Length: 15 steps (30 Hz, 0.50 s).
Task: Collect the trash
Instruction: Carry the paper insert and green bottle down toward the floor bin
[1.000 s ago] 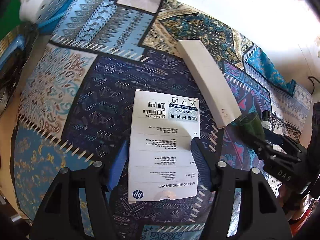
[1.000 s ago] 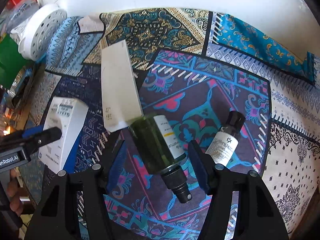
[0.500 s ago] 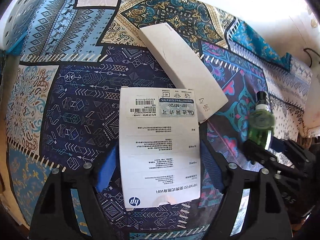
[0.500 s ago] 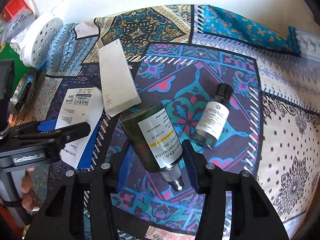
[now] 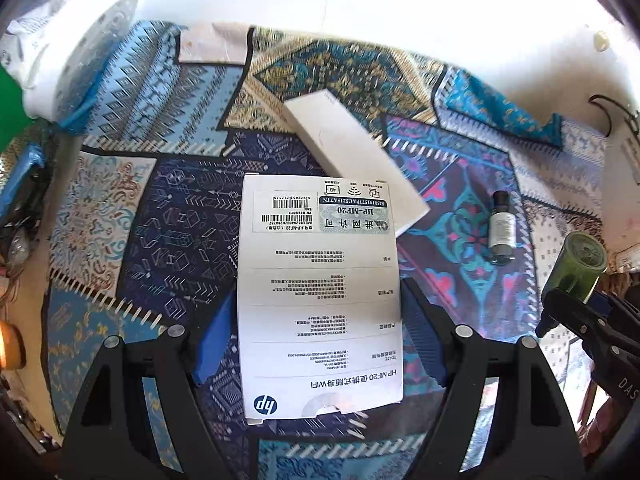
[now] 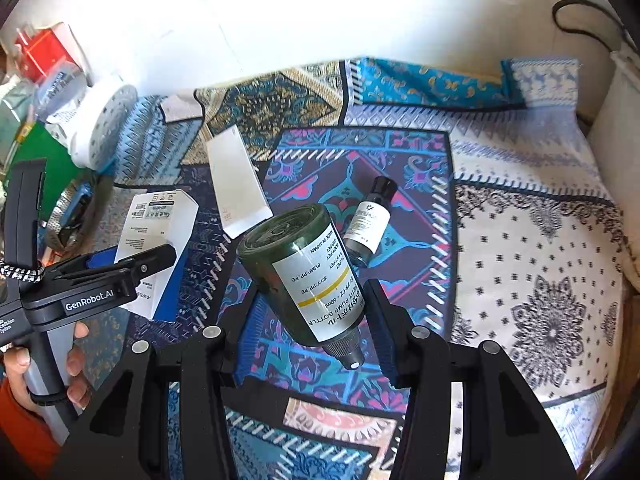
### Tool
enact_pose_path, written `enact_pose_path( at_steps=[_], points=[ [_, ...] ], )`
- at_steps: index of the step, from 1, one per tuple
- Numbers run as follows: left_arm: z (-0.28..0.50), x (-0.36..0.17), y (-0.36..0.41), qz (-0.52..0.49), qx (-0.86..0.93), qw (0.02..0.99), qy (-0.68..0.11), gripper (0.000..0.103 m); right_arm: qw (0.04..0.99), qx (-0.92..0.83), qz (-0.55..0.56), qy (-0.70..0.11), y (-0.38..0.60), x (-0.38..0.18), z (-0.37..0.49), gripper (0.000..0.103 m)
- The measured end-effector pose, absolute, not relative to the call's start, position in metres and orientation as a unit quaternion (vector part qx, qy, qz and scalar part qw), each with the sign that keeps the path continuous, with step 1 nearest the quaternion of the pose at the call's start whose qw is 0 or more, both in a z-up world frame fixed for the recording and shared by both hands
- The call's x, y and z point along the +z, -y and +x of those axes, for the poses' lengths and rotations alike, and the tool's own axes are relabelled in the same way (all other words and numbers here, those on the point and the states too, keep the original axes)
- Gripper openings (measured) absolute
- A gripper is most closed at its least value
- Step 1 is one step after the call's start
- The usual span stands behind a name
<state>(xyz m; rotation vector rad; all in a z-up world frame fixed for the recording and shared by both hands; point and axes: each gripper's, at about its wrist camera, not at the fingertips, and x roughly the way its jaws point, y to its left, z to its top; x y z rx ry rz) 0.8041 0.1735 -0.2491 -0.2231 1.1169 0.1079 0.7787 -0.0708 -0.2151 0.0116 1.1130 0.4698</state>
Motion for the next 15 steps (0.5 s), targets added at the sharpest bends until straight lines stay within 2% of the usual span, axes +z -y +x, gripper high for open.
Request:
enact_pose_path(
  at_steps=[15],
  points=[
    [0.673,-0.153,-0.087,-0.135,0.072,0.891,-0.427,0.078,0.856,0.272,-0.007,-0.439,0.137,-0.134,0.684,0.045]
  ],
)
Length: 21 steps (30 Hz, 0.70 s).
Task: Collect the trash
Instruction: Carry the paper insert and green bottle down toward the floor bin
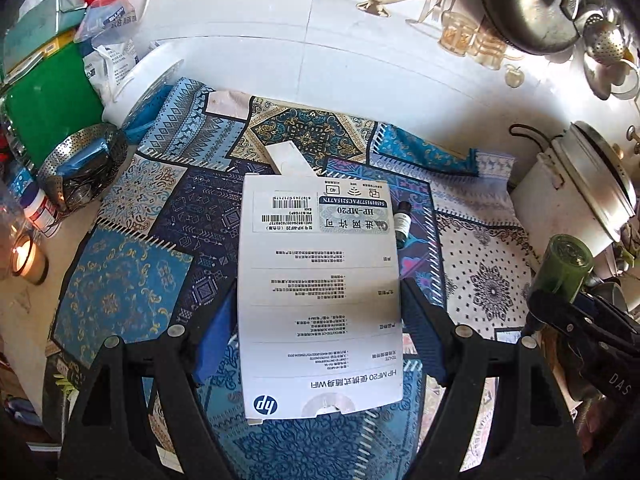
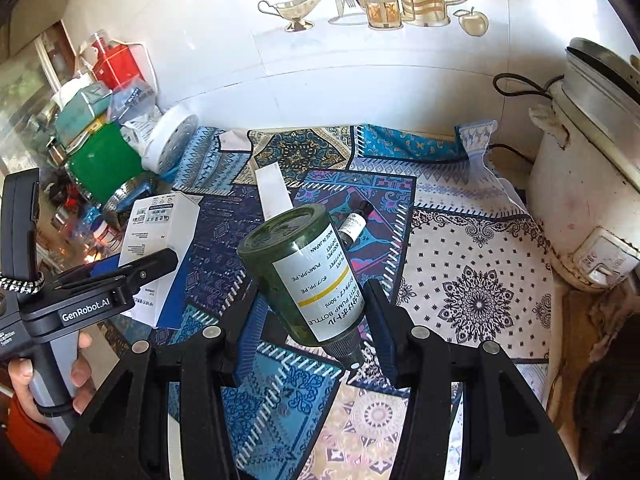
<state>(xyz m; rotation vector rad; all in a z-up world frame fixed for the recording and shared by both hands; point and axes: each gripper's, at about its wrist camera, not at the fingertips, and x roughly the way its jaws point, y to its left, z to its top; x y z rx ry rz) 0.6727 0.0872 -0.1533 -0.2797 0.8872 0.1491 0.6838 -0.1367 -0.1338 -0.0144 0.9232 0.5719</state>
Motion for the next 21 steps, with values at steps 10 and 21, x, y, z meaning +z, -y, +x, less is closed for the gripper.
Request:
enact_pose_path(
  at_steps=[10,21],
  points=[
    [0.583,-0.142,-0.076,-0.113,0.049,0.901,-0.416,0.078,0.864,0.263,0.014,-0.429,0.148,-0.127,0.601,0.045],
    [0.458,-0.173,-0.099,-0.079,-0.003,0.891,-0.448,0.078,0.862,0.202,0.054,-0.462,0.123,-0.163,0.480,0.045]
  ],
)
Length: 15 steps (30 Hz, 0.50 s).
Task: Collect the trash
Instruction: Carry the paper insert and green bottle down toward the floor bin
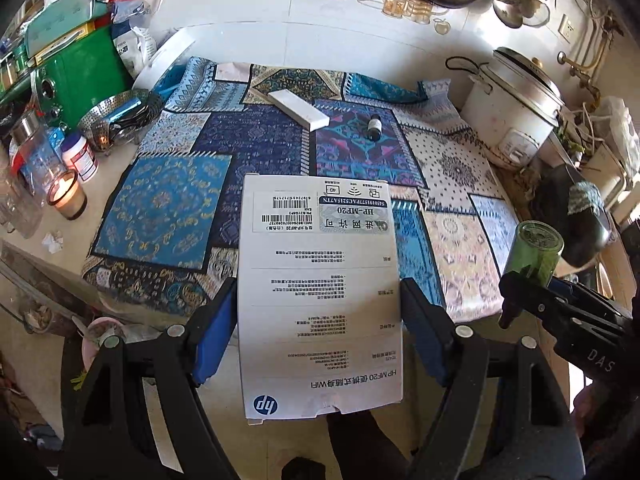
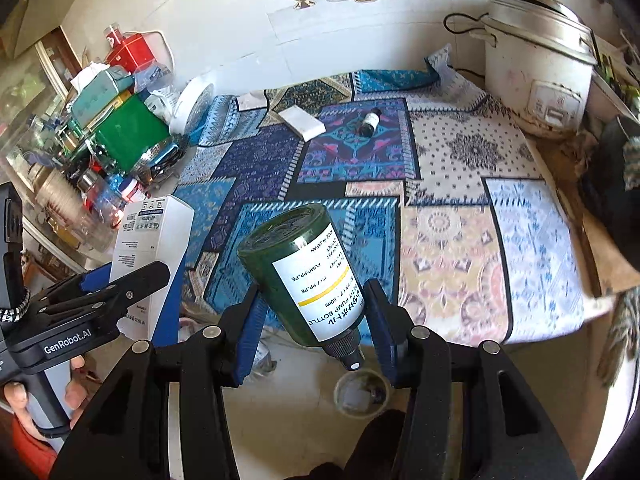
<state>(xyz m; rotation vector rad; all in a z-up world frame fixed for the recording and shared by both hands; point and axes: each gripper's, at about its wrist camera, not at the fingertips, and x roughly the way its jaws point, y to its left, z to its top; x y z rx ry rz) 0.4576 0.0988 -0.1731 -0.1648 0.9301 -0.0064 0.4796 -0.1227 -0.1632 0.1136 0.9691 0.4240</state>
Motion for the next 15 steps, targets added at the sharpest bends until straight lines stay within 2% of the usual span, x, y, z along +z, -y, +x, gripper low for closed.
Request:
enact_pose_path(
  at_steps=[7,15],
  points=[
    [0.404,-0.213,-0.098,-0.062,-0.017,0.865,-0.497,0.078,0.842,0.184,0.066,-0.502,0.115,-0.196,0.419,0.045],
    [0.376,-0.279,-0.075,-0.048,-0.023,0.831,-0.553,0.078,0.811,0.164,0.071,-0.557,0.132,-0.254,0.393,0.045]
  ],
)
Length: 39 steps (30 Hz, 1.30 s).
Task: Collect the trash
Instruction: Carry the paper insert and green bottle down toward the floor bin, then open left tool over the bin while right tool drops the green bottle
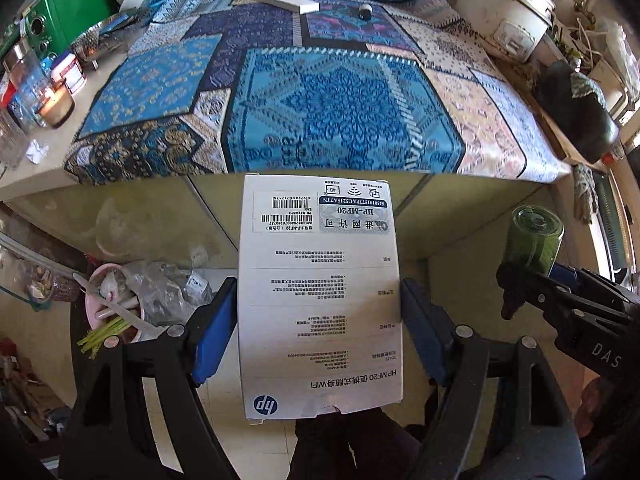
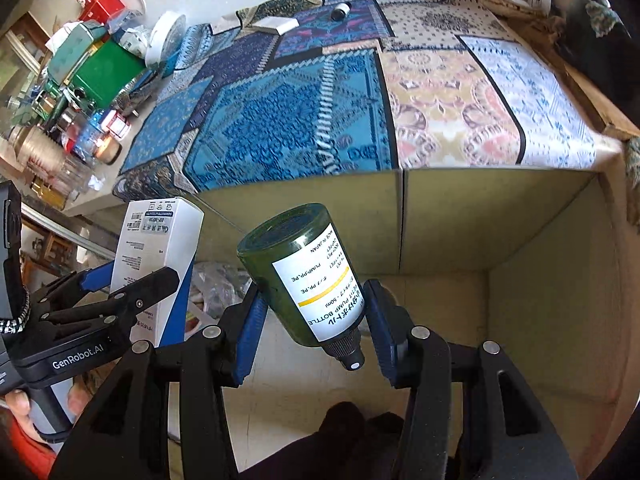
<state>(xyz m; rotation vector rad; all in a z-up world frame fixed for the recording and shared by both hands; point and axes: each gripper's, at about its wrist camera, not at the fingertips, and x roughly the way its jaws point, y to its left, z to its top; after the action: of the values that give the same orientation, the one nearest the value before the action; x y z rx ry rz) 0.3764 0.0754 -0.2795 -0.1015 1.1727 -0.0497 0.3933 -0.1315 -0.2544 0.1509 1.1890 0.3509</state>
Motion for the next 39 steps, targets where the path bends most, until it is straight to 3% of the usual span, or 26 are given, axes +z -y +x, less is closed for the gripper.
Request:
enact_pose_path(
  at_steps=[8,20,28,39],
  points=[
    [0.376,-0.393,-0.049,-0.094,-0.023,0.794,-0.600,0.078,0.781,0.149,0.058,-0.604,0.164,-0.349,0.396,0.045],
    [0.410,-0.647,-0.035,-0.122,-0.019,0.736,-0.666,0.078,0.741,0.139,0.067,-0.653,0.187,-0.563,0.422,0.045],
    [0.438,-0.804,-0.032,-0.129,-0.024,0.699,-0.703,0.078,0.746,0.147,0.080,-0.645,0.175,-0.665,0.441,0.046],
    [0.459,-0.895,-0.041,-0.133,-0.038,0.695,-0.706,0.078,0.731,0.154,0.099,-0.657,0.157,-0.752,0.461,0.040]
  ],
)
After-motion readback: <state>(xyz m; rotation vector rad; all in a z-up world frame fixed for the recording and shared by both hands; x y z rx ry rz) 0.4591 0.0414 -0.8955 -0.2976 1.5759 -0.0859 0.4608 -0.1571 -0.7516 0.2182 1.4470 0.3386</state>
